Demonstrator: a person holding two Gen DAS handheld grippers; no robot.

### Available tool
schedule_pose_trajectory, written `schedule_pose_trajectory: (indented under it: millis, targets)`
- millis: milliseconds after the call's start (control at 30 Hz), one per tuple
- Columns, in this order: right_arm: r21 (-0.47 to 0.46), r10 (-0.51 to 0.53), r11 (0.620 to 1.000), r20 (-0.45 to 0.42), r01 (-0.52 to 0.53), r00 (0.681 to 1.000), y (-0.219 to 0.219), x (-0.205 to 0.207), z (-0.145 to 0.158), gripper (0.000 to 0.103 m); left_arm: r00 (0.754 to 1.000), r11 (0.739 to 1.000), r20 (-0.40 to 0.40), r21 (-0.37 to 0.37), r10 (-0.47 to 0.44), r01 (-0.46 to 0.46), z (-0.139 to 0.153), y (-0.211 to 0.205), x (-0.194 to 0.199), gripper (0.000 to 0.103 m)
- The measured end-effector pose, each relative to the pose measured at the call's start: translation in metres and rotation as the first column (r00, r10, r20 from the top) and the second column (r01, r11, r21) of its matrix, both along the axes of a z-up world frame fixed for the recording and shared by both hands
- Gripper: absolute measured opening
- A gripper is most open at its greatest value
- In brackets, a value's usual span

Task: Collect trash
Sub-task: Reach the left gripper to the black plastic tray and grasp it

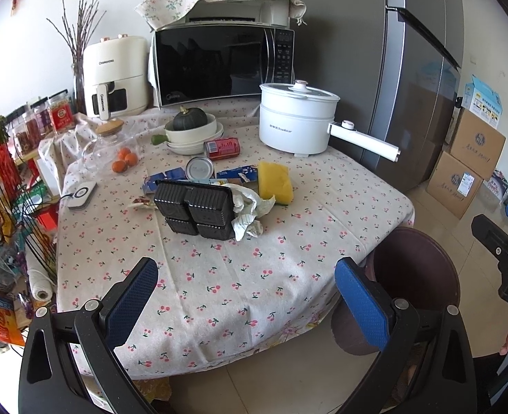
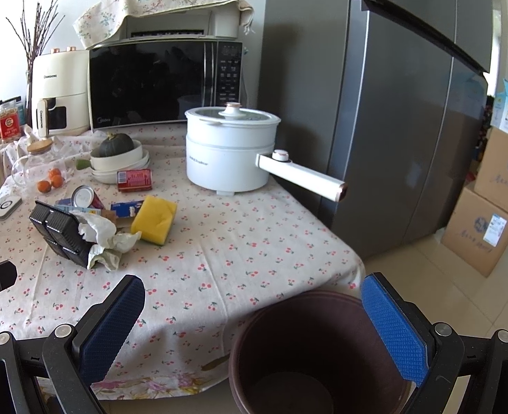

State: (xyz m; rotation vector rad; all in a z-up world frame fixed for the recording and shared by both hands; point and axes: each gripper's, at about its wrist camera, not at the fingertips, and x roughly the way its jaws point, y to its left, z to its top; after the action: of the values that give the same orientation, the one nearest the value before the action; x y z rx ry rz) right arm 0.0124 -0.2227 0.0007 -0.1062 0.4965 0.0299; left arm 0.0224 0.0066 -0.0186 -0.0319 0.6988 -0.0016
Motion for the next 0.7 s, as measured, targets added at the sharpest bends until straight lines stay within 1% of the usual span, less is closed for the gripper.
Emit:
schedule_pose_trajectory:
  millis: [133,267,367,467,533,567,600,667,700]
  targets:
    - [0.005,0.017,1.000,-0.027,-0.017,0.999,0.000,0.015,0.011,0.103,1.000,1.000,-0.026,-0.025,0.000,0.000,0.002,0.012,0.016,0.103]
    - [0.085,0.045,0.996,-0.101,-0.037,0.994,-0.005,0.040,0.018,0.103,1.000,1.000,-0.031,0.009,0.000,0.000,0.011,0.023,0.038,0.103]
    - [0.123,0.052,0.992,-0.157,-0.033,0.986,-0.008,0.070,0.021,0.103,0.999,1.000,-0.041,0.011,0.022,-0.022,0.018,0.037,0.063,0.103]
    - [0.124,0.037,0.992,-0.171,-0.016,0.985,-0.008,0.096,0.017,0.103,0.993,0.996,-0.091,-0.050,0.069,-0.074,0.014,0.059,0.094,0.103]
    - [0.133,0.029,0.991,-0.176,-0.006,0.984,-0.009,0.108,0.006,0.103,0.986,0.989,-0.139,-0.107,0.086,-0.101,0.004,0.072,0.113,0.103]
    - [0.137,0.021,0.991,-0.188,0.005,0.982,-0.011,0.113,-0.003,0.103,0.985,0.984,-0.147,-0.139,0.093,-0.114,-0.002,0.078,0.120,0.103]
    - [0.133,0.015,0.991,-0.224,0.015,0.975,-0.011,0.118,-0.013,0.103,0.982,0.978,-0.157,-0.164,0.102,-0.128,-0.008,0.081,0.127,0.103]
    - [0.135,0.036,0.991,-0.330,0.009,0.943,-0.011,0.133,-0.033,0.103,0.973,0.971,-0.206,-0.191,0.106,-0.146,-0.020,0.084,0.146,0.103]
    - [0.153,0.041,0.988,-0.355,0.015,0.934,-0.012,0.137,-0.039,0.103,0.968,0.967,-0.226,-0.202,0.107,-0.154,-0.025,0.085,0.155,0.103]
